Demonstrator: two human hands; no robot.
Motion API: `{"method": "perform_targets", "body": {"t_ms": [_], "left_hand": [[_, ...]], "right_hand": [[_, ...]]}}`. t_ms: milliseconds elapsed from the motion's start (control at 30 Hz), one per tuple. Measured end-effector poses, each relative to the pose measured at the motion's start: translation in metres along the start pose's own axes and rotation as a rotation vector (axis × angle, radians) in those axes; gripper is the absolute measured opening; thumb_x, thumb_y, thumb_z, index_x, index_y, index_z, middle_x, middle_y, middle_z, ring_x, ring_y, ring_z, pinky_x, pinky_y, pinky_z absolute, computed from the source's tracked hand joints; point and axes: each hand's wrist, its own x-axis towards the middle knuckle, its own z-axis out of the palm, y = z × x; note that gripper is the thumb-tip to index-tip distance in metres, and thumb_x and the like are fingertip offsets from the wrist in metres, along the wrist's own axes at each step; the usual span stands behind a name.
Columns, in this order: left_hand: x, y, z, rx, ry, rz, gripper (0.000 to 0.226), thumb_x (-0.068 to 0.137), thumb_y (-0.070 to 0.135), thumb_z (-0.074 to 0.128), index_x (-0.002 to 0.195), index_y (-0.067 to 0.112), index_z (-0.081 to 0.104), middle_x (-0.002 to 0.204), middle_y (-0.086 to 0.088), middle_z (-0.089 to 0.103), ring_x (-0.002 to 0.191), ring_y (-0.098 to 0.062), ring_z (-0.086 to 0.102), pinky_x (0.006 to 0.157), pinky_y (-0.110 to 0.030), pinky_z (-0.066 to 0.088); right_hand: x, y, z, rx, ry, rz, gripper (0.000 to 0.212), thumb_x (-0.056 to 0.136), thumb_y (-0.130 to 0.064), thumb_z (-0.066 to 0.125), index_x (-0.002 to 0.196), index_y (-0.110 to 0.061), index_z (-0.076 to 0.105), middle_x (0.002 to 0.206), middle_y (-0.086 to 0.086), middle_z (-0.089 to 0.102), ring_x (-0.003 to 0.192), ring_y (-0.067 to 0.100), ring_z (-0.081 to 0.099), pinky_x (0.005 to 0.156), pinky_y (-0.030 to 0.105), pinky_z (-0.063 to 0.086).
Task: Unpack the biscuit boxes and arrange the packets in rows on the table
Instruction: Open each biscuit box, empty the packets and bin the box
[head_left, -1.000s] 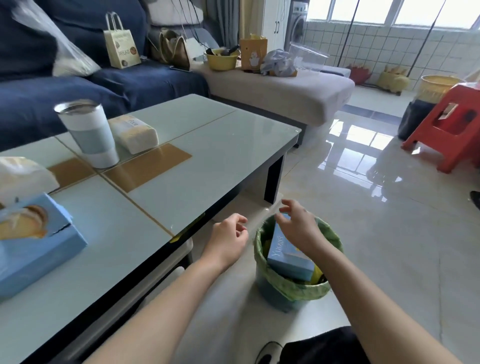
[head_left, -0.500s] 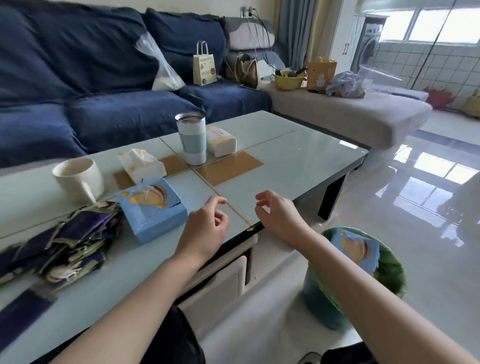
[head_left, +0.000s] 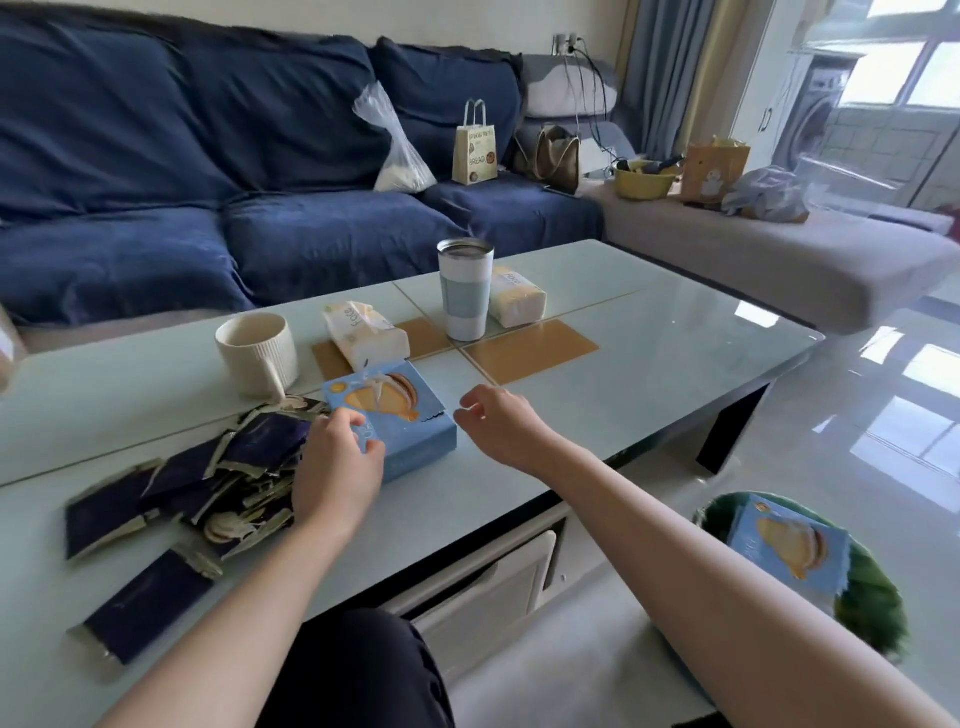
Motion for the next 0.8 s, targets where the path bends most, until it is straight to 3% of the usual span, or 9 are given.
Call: {"method": "perform_targets", "body": {"t_ms": [167,267,367,533,633,700,800], "left_hand": [[0.003,-0.004,0.003,0.071,-0.097,-0.096,0.040,0.092,0.029,0.055,0.125,0.006,0.047,0.124,-0.018,0.049,0.104,-0.037,0.055,0.081,-0.037,0.044],[0.005,-0.003,0.006,0.061,-0.170,-0.130,0.039,0.094,0.031,0.049,0.122,0.004,0.046,0.121,-0.020,0.057,0.107,-0.039,0.054,0.090,-0.044,0.046],[0.005,0.001,0.009,0.019,-0.175,-0.189,0.043,0.095,0.030,0.047,0.130,0.004,0.041,0.127,-0.021,0.057,0.113,-0.042,0.050,0.092,-0.044,0.045],[0.003,0.002,0.012,-0.148,-0.130,-0.229,0.046,0.093,0.024,0.054,0.136,0.012,0.043,0.129,-0.015,0.058,0.116,-0.037,0.052,0.092,-0.041,0.044],[0.004,0.002,0.014,-0.285,-0.075,-0.235,0.042,0.089,0.022,0.061,0.129,0.015,0.051,0.120,-0.009,0.063,0.106,-0.032,0.059,0.089,-0.040,0.048],[0.006,0.003,0.017,-0.388,-0.034,-0.230,0.045,0.086,0.020,0.066,0.129,0.016,0.052,0.122,-0.005,0.062,0.107,-0.026,0.058,0.090,-0.037,0.047],[0.005,0.007,0.022,-0.599,-0.041,-0.222,0.051,0.084,0.015,0.071,0.131,0.015,0.052,0.130,-0.004,0.059,0.116,-0.018,0.055,0.100,-0.038,0.044]], "right_hand": [[0.018,-0.020,0.012,0.078,-0.051,0.085,0.049,0.096,-0.034,0.046,0.138,-0.008,0.045,0.129,0.013,0.057,0.109,0.027,0.057,0.073,0.031,0.045],[0.026,-0.029,0.019,0.134,-0.120,0.136,0.040,0.097,-0.034,0.043,0.127,-0.009,0.050,0.109,0.013,0.060,0.087,0.026,0.057,0.065,0.032,0.044],[0.032,-0.032,0.027,0.156,-0.130,0.180,0.031,0.095,-0.032,0.042,0.107,-0.007,0.057,0.084,0.008,0.050,0.066,0.020,0.044,0.053,0.026,0.035],[0.037,-0.027,0.029,0.200,-0.077,0.271,0.040,0.097,-0.036,0.044,0.118,-0.004,0.056,0.103,0.012,0.057,0.086,0.025,0.055,0.072,0.035,0.055],[0.037,-0.019,0.025,0.296,-0.080,0.315,0.037,0.098,-0.038,0.043,0.109,-0.005,0.055,0.091,0.009,0.053,0.084,0.023,0.053,0.074,0.039,0.059],[0.035,-0.014,0.023,0.360,-0.059,0.321,0.032,0.098,-0.038,0.043,0.096,-0.008,0.052,0.080,0.005,0.048,0.077,0.021,0.051,0.067,0.036,0.057],[0.034,-0.003,0.015,0.417,0.035,0.296,0.030,0.097,-0.039,0.042,0.078,-0.016,0.039,0.074,0.003,0.041,0.063,0.019,0.042,0.059,0.031,0.042]]}}
